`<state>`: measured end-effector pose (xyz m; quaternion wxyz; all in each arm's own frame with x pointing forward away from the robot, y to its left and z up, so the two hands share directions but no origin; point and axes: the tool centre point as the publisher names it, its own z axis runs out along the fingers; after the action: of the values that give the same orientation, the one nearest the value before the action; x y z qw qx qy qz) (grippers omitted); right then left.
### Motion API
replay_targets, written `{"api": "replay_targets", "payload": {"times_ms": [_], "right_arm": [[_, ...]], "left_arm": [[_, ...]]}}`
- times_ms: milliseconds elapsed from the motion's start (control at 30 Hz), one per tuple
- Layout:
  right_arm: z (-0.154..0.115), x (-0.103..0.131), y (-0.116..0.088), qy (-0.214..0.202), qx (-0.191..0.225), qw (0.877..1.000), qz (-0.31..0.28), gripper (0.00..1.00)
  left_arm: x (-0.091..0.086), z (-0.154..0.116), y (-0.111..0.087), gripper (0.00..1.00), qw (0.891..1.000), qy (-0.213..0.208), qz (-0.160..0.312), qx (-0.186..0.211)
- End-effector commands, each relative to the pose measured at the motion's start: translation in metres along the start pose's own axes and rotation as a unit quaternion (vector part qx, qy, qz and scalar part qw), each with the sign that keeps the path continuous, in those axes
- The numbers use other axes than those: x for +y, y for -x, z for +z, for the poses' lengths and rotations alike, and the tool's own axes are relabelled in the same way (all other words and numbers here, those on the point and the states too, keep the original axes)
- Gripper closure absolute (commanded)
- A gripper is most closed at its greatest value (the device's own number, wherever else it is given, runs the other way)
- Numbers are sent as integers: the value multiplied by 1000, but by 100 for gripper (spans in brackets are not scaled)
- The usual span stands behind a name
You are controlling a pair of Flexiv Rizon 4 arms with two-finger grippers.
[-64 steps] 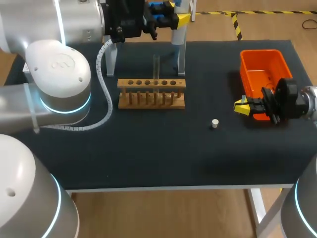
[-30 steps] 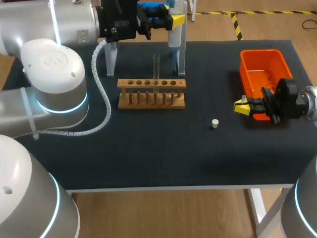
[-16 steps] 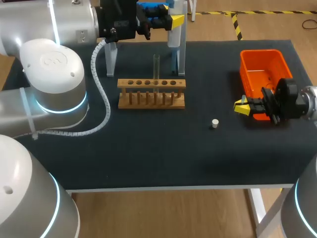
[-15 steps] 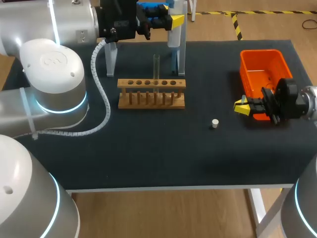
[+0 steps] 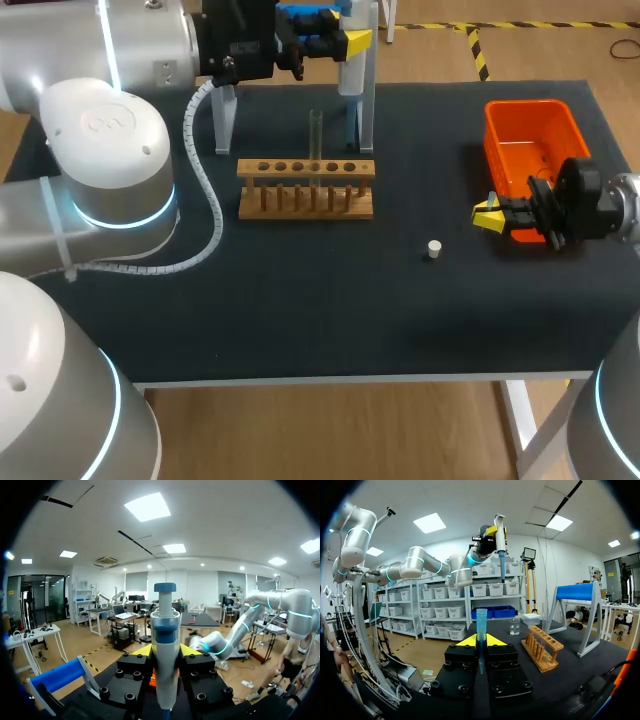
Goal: Invert the test tube, pick up the pipette, mount the tip to pipette, aspirate from beaker and dispense into the tube, eject the tip, return the pipette, and cap with the stopper.
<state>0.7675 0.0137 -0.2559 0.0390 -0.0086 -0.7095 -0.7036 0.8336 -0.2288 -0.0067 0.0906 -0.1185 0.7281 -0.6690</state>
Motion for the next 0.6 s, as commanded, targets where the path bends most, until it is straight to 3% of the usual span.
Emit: {"api": "replay_targets", "payload": {"times_ms": [33, 600], "right_arm": [[7, 3, 2, -1, 1, 1000, -2, 100], [67, 8, 22, -4, 29, 999, -18, 100]], "left_arm": [[1, -1, 0, 100, 1000, -2, 0, 2], [1, -1, 0, 100, 1000, -2, 0, 2]]}}
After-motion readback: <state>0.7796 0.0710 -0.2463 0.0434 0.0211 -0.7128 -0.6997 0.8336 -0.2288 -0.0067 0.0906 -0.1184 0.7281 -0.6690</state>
